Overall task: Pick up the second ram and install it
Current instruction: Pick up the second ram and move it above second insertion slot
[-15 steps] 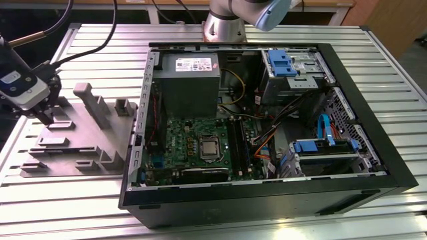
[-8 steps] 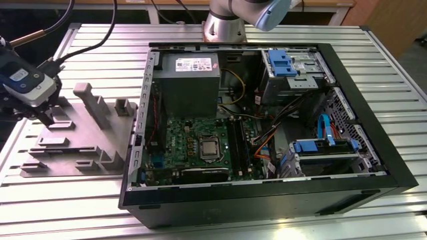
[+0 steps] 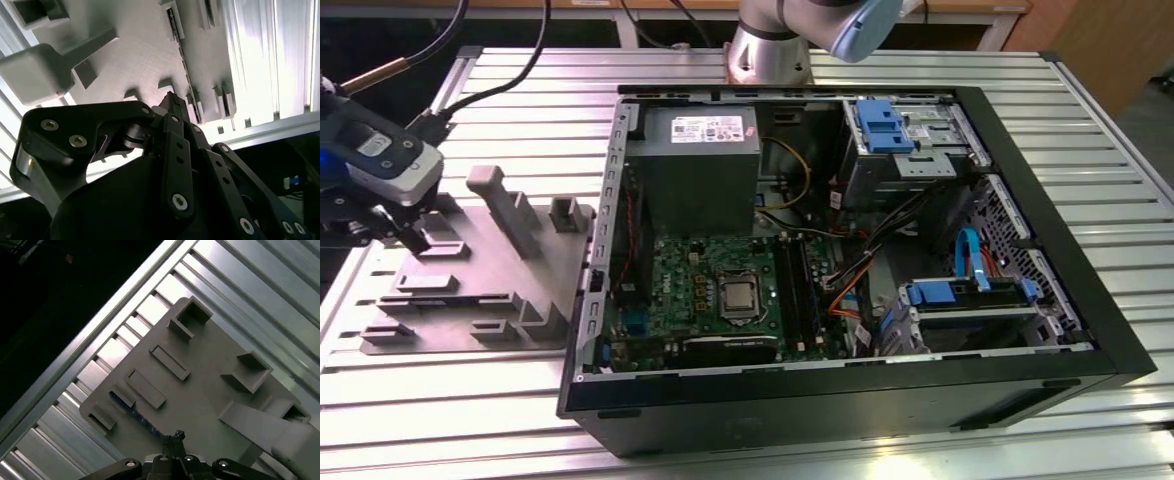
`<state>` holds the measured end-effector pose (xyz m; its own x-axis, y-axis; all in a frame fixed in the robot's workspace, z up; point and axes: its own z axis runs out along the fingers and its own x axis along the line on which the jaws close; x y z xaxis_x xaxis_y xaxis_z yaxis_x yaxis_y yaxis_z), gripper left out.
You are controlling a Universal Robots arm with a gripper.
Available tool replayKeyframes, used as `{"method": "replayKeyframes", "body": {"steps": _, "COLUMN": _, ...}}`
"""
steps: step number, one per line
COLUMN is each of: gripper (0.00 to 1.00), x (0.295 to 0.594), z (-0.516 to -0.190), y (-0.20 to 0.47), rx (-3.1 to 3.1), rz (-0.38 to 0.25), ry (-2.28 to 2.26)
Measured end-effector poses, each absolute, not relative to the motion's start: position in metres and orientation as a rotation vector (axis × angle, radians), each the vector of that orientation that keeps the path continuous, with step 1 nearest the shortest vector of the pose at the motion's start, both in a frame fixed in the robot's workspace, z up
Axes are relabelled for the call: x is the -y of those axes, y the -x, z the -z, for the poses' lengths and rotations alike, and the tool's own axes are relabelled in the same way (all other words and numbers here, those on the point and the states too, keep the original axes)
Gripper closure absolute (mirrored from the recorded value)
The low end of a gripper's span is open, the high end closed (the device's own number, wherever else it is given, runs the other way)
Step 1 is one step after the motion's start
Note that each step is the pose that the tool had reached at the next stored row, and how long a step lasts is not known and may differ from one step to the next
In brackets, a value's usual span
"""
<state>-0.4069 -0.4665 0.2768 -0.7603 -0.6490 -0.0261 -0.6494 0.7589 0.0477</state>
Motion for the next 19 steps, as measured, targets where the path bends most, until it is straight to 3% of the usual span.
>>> {"method": "replayKeyframes", "body": {"steps": 19, "gripper": 0.9, "x": 0.4665, "z": -0.2668, "y": 0.4069, "rx": -2.716, "rz": -0.085, "ry": 1.579}}
